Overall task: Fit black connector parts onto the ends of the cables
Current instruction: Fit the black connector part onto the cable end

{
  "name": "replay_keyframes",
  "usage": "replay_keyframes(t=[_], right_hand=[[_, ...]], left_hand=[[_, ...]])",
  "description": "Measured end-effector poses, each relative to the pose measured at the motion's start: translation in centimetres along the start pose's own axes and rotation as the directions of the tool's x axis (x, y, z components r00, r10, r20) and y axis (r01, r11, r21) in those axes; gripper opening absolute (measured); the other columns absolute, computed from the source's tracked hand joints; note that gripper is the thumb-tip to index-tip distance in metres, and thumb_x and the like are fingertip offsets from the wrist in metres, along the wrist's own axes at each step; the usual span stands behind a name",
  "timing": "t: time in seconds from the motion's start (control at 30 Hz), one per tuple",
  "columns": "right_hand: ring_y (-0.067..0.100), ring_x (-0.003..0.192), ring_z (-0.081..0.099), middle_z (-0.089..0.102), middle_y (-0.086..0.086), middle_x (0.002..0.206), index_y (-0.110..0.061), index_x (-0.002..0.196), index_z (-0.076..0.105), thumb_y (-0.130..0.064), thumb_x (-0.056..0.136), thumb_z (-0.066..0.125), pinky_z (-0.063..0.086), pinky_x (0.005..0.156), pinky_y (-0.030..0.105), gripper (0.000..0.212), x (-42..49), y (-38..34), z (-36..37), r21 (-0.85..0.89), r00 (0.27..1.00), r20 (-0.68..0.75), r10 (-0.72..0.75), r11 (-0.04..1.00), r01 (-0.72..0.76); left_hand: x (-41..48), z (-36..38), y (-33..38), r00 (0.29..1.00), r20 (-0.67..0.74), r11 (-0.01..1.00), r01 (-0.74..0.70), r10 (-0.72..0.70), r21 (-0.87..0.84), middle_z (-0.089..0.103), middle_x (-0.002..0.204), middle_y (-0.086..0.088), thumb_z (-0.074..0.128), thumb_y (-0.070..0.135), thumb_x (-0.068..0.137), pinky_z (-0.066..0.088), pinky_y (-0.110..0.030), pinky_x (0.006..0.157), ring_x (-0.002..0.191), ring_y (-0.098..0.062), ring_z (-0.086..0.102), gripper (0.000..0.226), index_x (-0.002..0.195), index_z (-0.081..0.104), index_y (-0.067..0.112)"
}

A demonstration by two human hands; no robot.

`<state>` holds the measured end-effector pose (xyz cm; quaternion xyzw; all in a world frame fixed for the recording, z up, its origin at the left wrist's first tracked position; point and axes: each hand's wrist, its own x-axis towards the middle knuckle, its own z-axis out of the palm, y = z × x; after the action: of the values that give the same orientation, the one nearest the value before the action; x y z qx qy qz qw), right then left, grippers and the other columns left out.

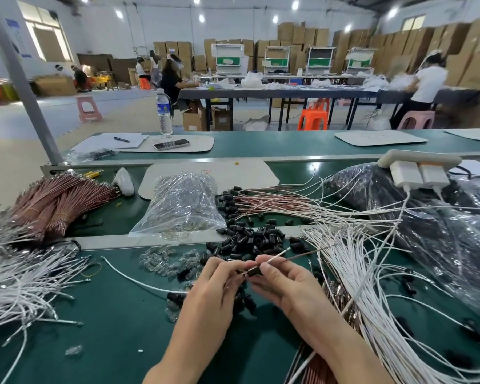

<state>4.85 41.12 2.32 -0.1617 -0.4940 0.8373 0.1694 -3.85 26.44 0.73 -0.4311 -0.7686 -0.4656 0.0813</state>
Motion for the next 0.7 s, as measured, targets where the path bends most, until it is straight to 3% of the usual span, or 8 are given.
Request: replay_keyframes(t=[0.13, 0.27, 0.37, 0.47, 0.57, 0.7], right_hand=[[0.024, 0.095, 0.075, 0.077, 0.017, 0.104, -0.013, 0.094, 0.081, -0.019, 0.077, 0.075, 0.06, 0.077, 0.027, 0.019, 0.1, -0.1, -0.2, -0.004, 1.0, -0.011, -0.018, 1.0, 0.018], [0.019, 0.09, 0.074, 0.077, 0.011, 0.101, -0.011, 0.096, 0.081, -0.029, 0.069, 0.082, 0.058, 0.076, 0.024, 0.032, -0.1, 0.0, 0.1, -0.092, 0.999, 0.033, -0.02, 0.996, 0.023], [0.022, 0.094, 0.074, 0.076, 0.01, 0.106, -0.012, 0.095, 0.08, -0.03, 0.072, 0.08, 0.057, 0.075, 0.025, 0.029, -0.2, -0.1, 0.2, -0.135, 0.999, 0.028, -0.026, 0.99, 0.029], [0.021, 0.086, 0.073, 0.076, 0.011, 0.106, -0.009, 0.093, 0.079, -0.025, 0.073, 0.078, 0.059, 0.07, 0.028, 0.026, -0.2, -0.6, -0.1, -0.052, 0.997, -0.059, -0.05, 0.998, 0.047], [0.019, 0.08, 0.072, 0.076, 0.01, 0.099, -0.011, 0.092, 0.081, -0.02, 0.077, 0.075, 0.06, 0.065, 0.028, 0.019, -0.3, -1.6, -0.9, 0.041, 0.989, -0.13, -0.072, 0.996, 0.078], [0.015, 0.073, 0.07, 0.076, 0.008, 0.091, -0.014, 0.088, 0.082, -0.02, 0.076, 0.074, 0.059, 0.061, 0.026, 0.015, -0.5, -2.3, -1.3, 0.078, 0.979, -0.165, -0.117, 0.988, 0.131]], left_hand=[[-0.1, 0.2, 0.2, 0.999, 0.049, 1.0, -0.01, 0.009, 0.029, 0.053, 0.115, 0.025, 0.063, 0.038, 0.096, 0.052, -0.029, 0.084, 0.103, -0.004, 0.061, 0.031, 0.125, 0.056, 0.047], [-0.1, 0.1, 0.2, 0.999, 0.042, 0.997, -0.004, 0.001, 0.071, 0.056, 0.109, 0.027, 0.048, 0.056, 0.096, 0.05, -0.029, 0.085, 0.099, -0.002, 0.058, 0.031, 0.124, 0.058, 0.048], [0.1, 0.1, 0.1, 1.0, 0.01, 0.998, 0.018, -0.019, 0.052, 0.058, 0.103, 0.026, 0.045, 0.053, 0.097, 0.051, -0.034, 0.083, 0.095, -0.003, 0.058, 0.035, 0.119, 0.067, 0.038], [0.2, 0.1, -0.3, 0.997, -0.056, 0.998, 0.055, -0.054, 0.02, 0.059, 0.101, 0.023, 0.049, 0.048, 0.096, 0.051, -0.038, 0.081, 0.093, -0.01, 0.061, 0.035, 0.117, 0.07, 0.029], [0.2, -0.1, -0.5, 0.984, -0.143, 0.995, 0.103, -0.103, -0.01, 0.055, 0.096, 0.02, 0.048, 0.045, 0.097, 0.049, -0.034, 0.074, 0.086, -0.014, 0.059, 0.035, 0.12, 0.07, 0.029], [0.1, -0.1, -0.2, 0.979, -0.174, 0.992, 0.115, -0.105, 0.045, 0.051, 0.098, 0.025, 0.038, 0.045, 0.098, 0.043, -0.027, 0.077, 0.092, -0.014, 0.053, 0.043, 0.127, 0.067, 0.032]])
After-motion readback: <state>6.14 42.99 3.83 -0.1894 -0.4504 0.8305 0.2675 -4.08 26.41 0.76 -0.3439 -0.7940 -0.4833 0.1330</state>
